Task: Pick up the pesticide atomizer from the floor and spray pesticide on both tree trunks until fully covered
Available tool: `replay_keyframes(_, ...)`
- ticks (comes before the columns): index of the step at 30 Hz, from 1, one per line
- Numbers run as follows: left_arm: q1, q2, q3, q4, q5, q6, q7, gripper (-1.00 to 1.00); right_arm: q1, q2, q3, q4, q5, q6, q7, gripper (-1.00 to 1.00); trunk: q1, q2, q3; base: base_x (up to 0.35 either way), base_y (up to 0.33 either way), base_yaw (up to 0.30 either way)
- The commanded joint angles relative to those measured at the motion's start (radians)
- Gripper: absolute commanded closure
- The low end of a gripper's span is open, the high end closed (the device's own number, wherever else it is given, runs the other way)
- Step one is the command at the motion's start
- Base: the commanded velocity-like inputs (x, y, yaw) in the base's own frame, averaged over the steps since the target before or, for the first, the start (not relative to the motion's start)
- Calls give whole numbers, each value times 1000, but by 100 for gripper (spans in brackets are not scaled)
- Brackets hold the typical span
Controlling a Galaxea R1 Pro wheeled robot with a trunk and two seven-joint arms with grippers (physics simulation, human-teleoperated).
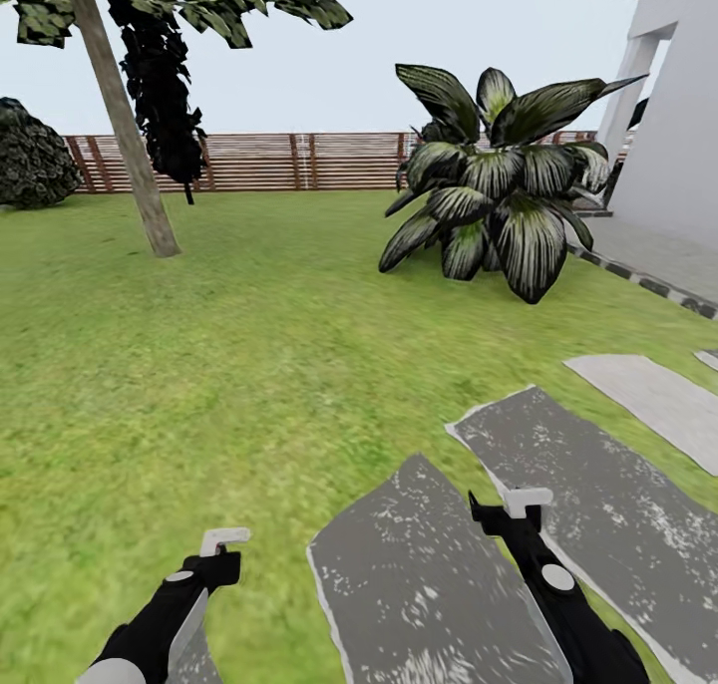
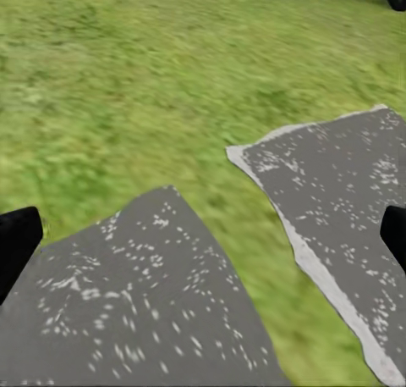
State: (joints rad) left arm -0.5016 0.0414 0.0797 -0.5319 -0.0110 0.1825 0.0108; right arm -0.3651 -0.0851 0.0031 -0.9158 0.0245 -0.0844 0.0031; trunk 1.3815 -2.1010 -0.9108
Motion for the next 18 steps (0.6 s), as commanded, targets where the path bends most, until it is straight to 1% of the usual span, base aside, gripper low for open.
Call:
replay_keyframes(1,0,0,0,0,0,0,0,100,0,0,0,0,0,0,0,-100,0,0,1,211,255,220)
replay_keyframes(18,0,0,0,0,0,0,0,100,0,1,0,0,0,0,0,-100,0,0,18,222,248,221)
